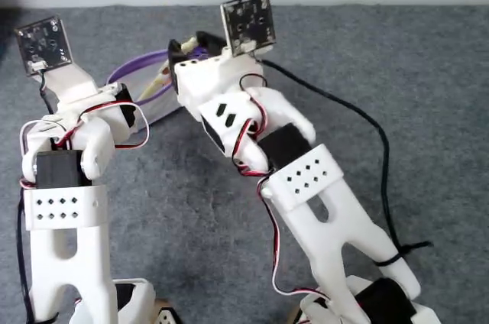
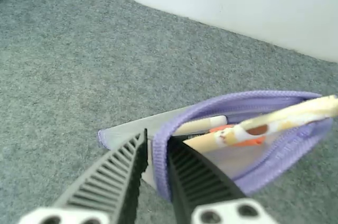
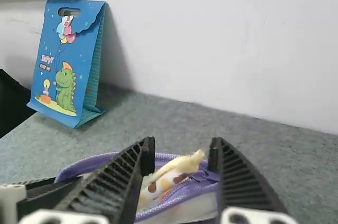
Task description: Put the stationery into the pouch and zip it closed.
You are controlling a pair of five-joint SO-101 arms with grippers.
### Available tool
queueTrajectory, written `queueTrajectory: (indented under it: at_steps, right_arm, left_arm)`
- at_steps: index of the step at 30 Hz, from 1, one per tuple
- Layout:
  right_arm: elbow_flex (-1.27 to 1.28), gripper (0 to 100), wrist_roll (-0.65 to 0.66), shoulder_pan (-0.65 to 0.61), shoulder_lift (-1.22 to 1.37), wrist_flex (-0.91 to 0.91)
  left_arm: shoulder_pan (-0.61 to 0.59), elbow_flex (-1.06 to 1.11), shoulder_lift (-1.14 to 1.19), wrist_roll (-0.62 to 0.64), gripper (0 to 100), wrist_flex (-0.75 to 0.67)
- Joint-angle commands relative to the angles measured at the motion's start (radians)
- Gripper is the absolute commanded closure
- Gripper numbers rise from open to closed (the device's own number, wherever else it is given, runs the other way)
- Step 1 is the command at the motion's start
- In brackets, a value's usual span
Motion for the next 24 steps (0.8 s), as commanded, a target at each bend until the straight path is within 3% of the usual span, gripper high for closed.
queueTrajectory:
  at_steps: [1,9,15,24]
  right_arm:
    - [-0.063,79.7,-0.012,0.015,-0.033,0.022]
    - [-0.104,81.4,-0.101,-0.015,0.116,-0.001]
    - [-0.147,99.6,-0.1,-0.081,0.209,-0.005]
    - [-0.195,99.1,-0.055,-0.085,0.173,0.004]
  left_arm:
    - [0.005,-0.016,-0.015,-0.012,99,-0.035]
    - [0.005,-0.016,-0.015,-0.012,99,-0.035]
    - [0.003,-0.016,-0.015,-0.012,99,-0.035]
    - [-0.002,-0.018,-0.015,-0.012,99,-0.035]
